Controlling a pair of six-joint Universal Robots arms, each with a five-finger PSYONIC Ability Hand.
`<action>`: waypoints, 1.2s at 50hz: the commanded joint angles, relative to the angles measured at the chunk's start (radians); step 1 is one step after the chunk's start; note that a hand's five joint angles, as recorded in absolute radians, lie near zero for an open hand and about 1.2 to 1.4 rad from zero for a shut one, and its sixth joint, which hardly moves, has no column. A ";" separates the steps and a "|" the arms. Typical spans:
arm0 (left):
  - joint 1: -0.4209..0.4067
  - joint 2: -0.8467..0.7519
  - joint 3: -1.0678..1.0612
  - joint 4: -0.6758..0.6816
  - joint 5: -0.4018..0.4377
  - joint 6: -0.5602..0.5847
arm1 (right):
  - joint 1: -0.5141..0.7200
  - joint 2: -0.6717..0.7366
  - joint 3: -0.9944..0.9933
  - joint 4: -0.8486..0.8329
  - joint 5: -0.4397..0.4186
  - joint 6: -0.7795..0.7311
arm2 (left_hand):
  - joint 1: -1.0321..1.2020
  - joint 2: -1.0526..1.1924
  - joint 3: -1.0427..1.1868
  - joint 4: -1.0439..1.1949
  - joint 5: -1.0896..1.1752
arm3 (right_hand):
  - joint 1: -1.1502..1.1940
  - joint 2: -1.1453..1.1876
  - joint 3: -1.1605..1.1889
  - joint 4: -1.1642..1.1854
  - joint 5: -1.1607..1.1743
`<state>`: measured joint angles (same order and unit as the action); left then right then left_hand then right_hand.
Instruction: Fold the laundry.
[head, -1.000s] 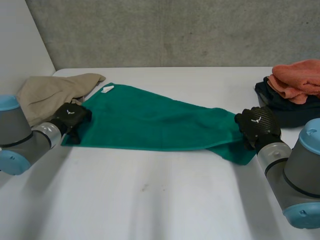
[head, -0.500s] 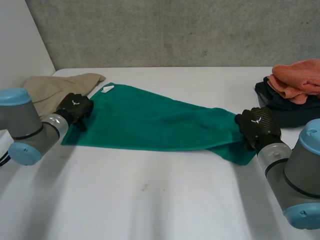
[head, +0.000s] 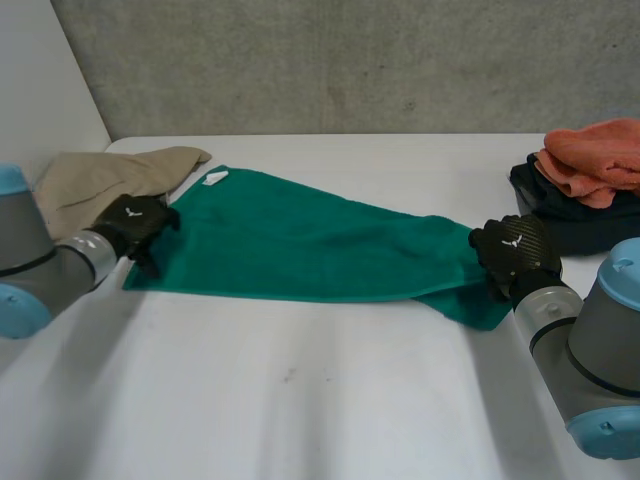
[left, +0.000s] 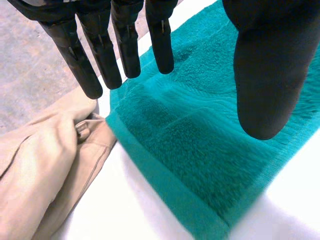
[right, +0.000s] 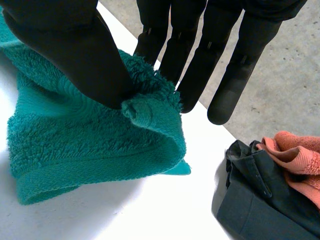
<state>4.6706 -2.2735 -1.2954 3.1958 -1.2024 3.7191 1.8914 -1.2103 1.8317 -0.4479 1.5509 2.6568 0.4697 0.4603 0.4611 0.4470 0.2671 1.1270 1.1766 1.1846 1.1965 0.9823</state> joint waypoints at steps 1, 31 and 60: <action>0.022 0.065 -0.119 -0.007 0.007 0.013 | 0.002 0.000 0.003 0.002 0.000 0.000 | -0.001 0.009 0.008 0.022 0.027 | 0.269 0.220 0.212 0.200 0.239; 0.013 -0.115 0.060 0.068 -0.003 0.028 | 0.003 0.021 0.009 -0.002 0.000 -0.029 | 0.084 0.094 0.093 0.107 0.112 | 0.269 0.220 0.212 0.200 0.239; -0.052 -0.216 0.188 0.213 -0.011 0.018 | 0.002 0.020 0.011 0.000 0.002 -0.031 | 0.399 0.408 0.407 0.421 0.427 | 0.269 0.220 0.212 0.200 0.239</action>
<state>4.6213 -2.4896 -1.1053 3.4149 -1.2124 3.7358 1.8929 -1.1895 1.8424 -0.4480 1.5526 2.6273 0.7784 0.7800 0.7801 0.7803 0.2894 1.1270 1.1766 1.1914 1.1968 0.9823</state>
